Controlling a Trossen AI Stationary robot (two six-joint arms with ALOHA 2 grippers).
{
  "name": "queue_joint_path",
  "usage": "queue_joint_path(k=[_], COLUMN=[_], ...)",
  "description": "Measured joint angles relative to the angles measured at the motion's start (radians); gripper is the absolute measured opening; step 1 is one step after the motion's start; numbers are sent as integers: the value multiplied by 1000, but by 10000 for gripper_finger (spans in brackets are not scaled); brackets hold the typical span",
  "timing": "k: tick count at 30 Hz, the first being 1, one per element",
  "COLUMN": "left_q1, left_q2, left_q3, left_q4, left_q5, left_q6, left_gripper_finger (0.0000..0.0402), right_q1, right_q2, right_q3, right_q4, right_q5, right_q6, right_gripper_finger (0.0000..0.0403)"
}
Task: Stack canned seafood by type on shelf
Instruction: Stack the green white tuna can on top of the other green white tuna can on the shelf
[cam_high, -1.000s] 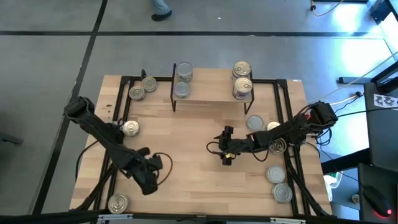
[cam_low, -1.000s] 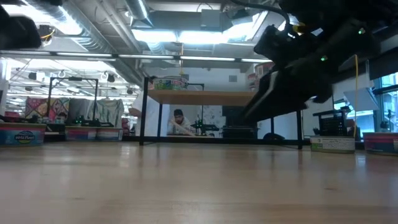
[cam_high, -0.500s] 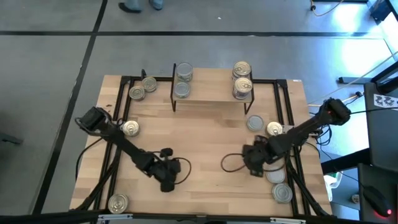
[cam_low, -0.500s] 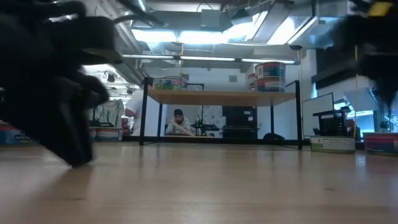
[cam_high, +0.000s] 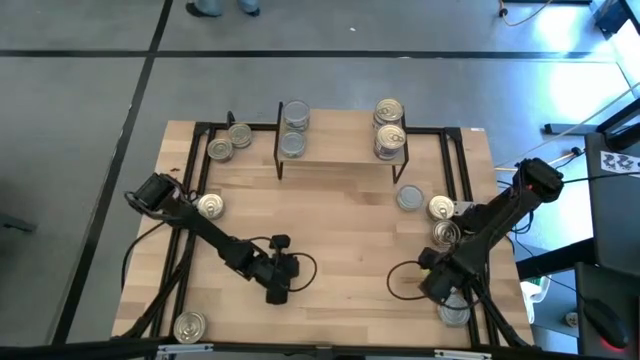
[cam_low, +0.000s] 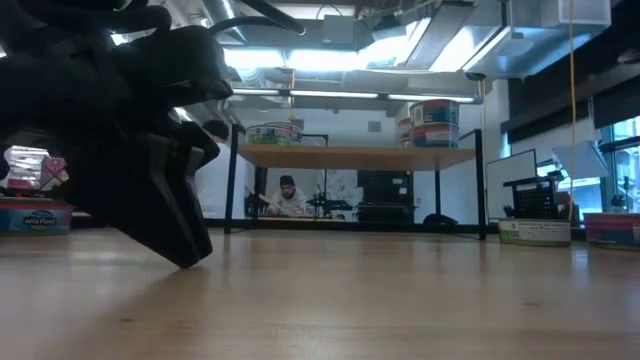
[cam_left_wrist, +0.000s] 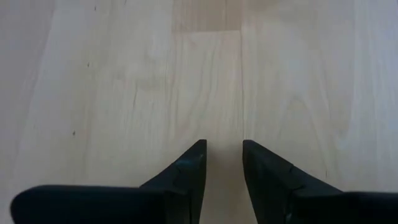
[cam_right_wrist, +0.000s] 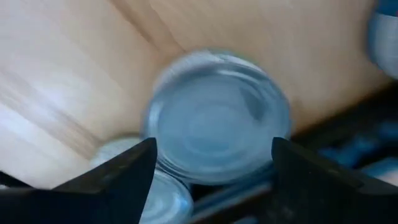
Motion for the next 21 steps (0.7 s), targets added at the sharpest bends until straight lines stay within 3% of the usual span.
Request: queue_joint_path(k=[6, 14, 21], left_q1=[0, 0, 1], left_q2=[0, 0, 0], left_q3=[0, 0, 0], left_q4=[-2, -1, 29], left_q5=[0, 2, -6], left_q6=[-1, 47, 72], left_gripper_finger=[100, 100, 100], right_q1=[-22, -137, -224], right_q2=[26, 113, 144], right_q3=[-17, -6, -13], right_q4=[112, 256, 473], right_q5=[98, 235, 442], right_q6=[-9, -108, -213], right_gripper_finger=[314, 314, 314])
